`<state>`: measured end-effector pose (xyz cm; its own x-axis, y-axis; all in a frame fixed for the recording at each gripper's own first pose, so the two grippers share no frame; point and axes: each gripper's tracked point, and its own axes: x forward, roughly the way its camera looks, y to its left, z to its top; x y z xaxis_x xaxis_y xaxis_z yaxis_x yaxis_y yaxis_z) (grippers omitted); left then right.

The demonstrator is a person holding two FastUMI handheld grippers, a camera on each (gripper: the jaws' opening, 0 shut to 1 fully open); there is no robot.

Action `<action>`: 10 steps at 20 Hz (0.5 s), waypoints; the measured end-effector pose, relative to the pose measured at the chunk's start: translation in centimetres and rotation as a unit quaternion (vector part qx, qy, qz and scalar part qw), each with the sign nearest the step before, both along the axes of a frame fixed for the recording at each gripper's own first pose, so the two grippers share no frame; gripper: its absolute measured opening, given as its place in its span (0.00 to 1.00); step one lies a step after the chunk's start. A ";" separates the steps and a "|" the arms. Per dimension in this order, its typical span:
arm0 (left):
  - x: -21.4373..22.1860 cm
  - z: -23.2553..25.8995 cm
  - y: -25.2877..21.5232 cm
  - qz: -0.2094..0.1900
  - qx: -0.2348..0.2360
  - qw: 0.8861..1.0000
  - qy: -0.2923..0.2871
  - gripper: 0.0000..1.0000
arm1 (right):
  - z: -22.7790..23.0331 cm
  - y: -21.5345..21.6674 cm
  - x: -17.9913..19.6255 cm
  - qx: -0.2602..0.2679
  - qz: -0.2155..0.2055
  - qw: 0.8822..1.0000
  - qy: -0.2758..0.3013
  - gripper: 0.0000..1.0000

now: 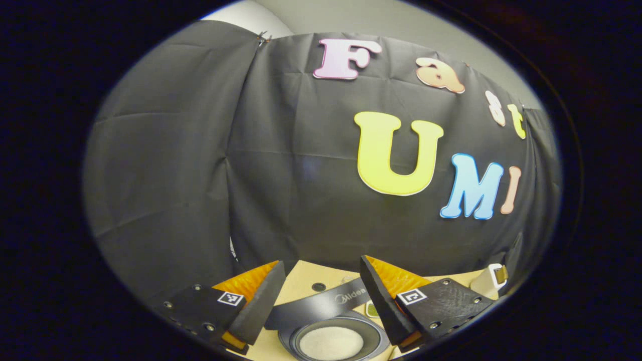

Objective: Close the left gripper, press the button to open the rice cooker; take a wooden spoon from the chopstick holder with the right hand, scoop a spoonful of rice and pour it into the rice cooker, then put the wooden spoon back into the chopstick holder.

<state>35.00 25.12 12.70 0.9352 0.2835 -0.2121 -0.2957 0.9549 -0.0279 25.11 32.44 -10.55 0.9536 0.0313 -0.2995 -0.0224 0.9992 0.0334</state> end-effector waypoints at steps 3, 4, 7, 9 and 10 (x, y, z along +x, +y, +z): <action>1.7 -1.7 0.1 -0.001 -0.018 1.000 0.021 0.95 | 0.4 -0.2 0.0 -0.020 0.011 1.000 -0.012 0.98; 1.9 -2.5 0.4 -0.001 -0.029 0.999 0.027 0.95 | 0.4 -0.4 0.1 -0.027 0.011 0.999 -0.015 0.98; 2.0 -3.9 0.7 0.008 -0.067 0.997 0.038 0.96 | 0.0 -0.5 -0.1 -0.025 0.013 1.000 -0.007 0.95; 1.4 -5.0 0.1 0.009 -0.089 0.995 0.048 0.96 | -0.3 -0.2 -0.4 -0.011 0.012 1.000 0.003 0.99; 1.4 -5.4 -0.1 0.007 -0.098 0.994 0.057 0.98 | -0.4 0.0 -0.4 -0.001 0.013 1.000 0.006 1.00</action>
